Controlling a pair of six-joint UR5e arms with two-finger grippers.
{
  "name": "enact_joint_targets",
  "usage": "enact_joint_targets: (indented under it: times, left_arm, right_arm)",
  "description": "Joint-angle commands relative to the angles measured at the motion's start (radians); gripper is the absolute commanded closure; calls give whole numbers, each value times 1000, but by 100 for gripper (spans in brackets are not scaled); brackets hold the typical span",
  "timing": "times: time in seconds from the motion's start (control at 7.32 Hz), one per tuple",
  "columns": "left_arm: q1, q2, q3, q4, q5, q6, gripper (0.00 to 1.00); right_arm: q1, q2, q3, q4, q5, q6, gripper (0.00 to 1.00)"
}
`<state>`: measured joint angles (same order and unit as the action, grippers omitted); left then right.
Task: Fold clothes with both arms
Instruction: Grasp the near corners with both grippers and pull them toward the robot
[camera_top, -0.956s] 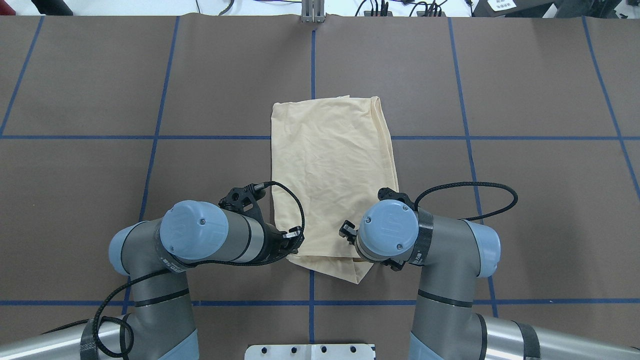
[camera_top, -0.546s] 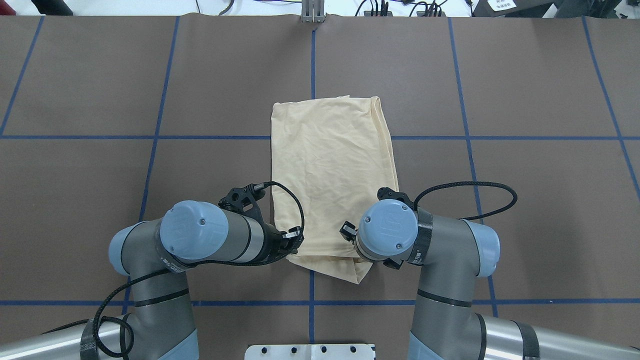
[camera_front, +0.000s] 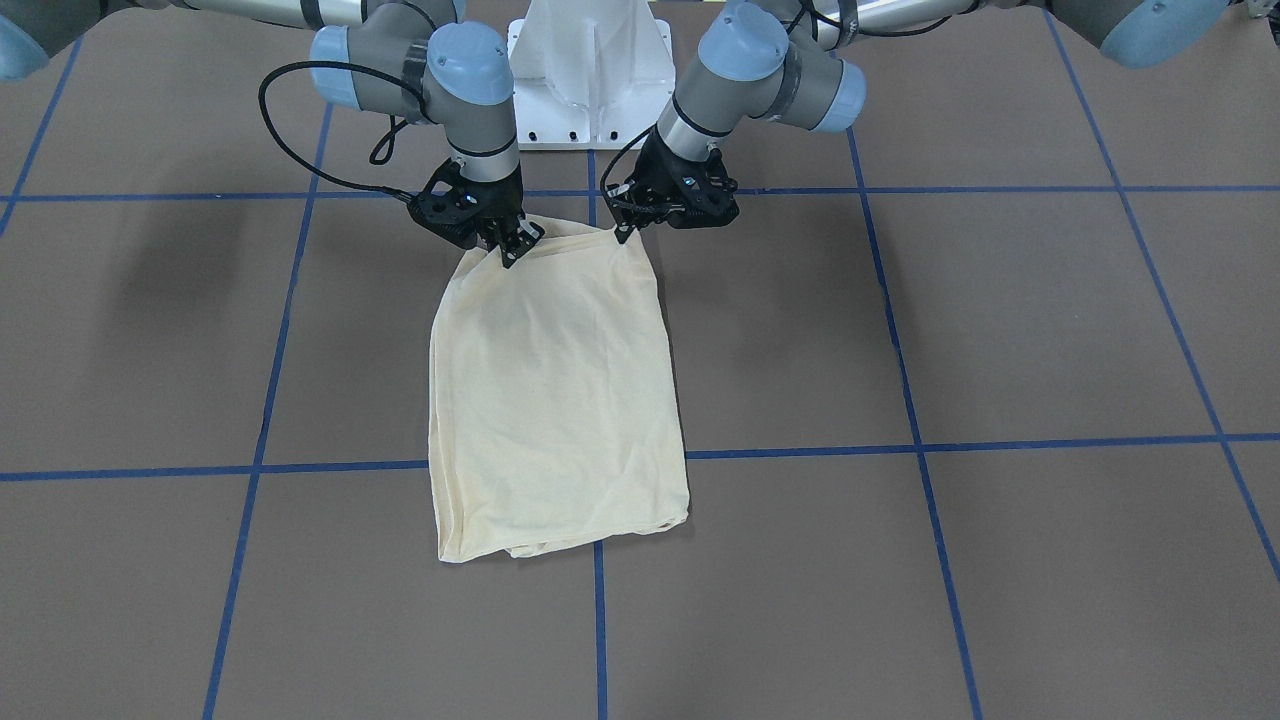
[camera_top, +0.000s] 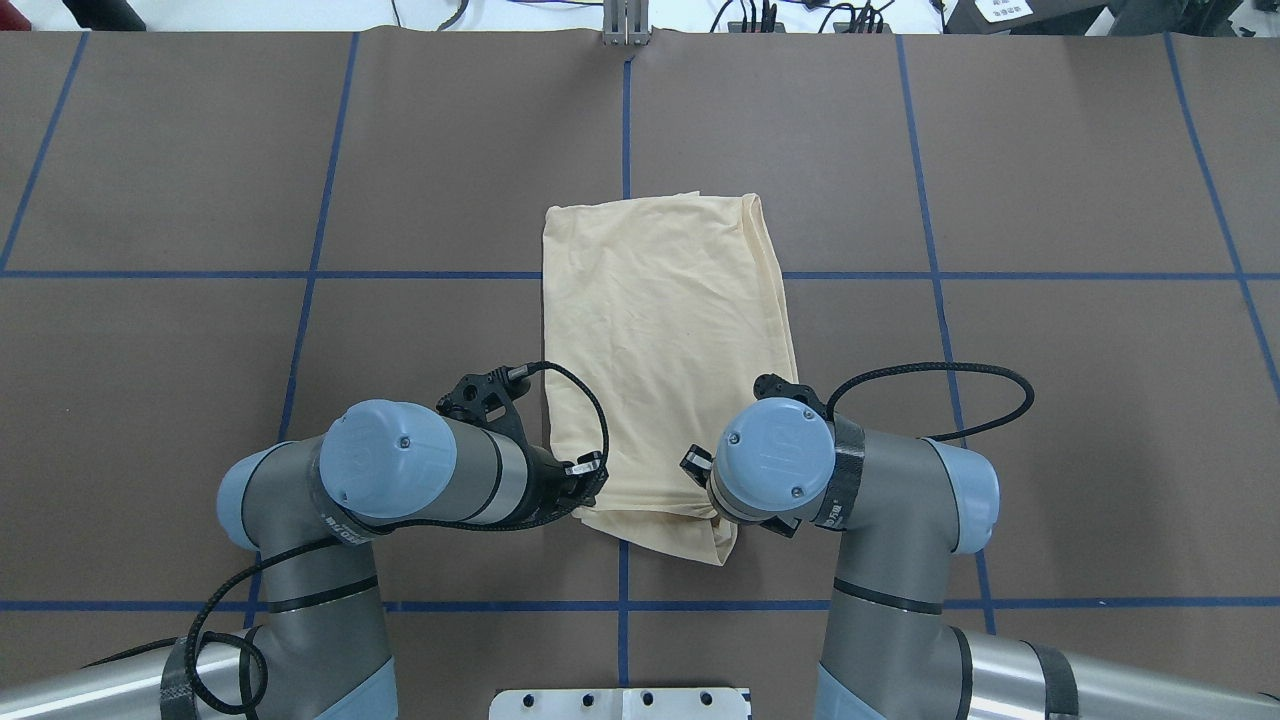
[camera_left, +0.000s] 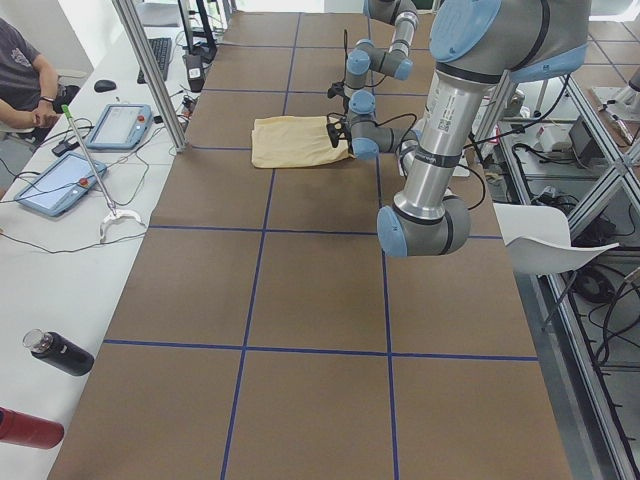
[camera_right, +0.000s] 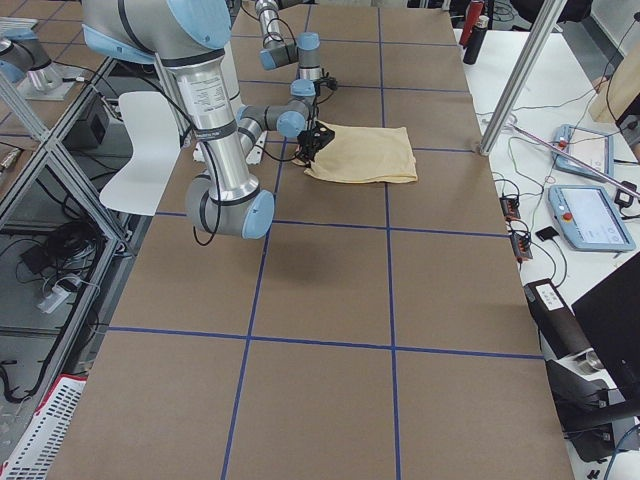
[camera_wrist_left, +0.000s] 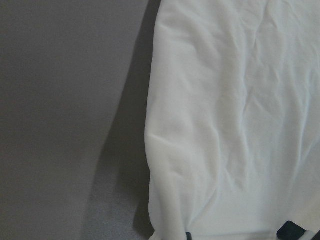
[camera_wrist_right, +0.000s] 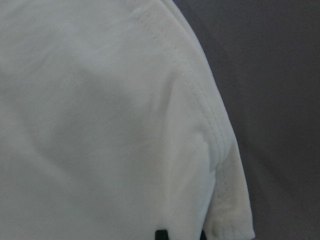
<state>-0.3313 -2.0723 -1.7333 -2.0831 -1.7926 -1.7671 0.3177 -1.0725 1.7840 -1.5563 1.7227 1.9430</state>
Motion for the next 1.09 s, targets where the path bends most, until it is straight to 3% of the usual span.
enact_joint_targets:
  times: [0.0, 0.41, 0.96]
  left_arm:
    - [0, 0, 0, 0, -1, 0, 100]
    - [-3, 1, -28, 0, -4, 0, 100]
    - [41, 20, -173, 155, -5, 20, 100]
  right_arm:
    - [1, 2, 8, 2, 0, 2, 100]
    - [1, 0, 23, 1, 8, -1, 100]
    - [-46, -14, 101, 1, 12, -3, 100]
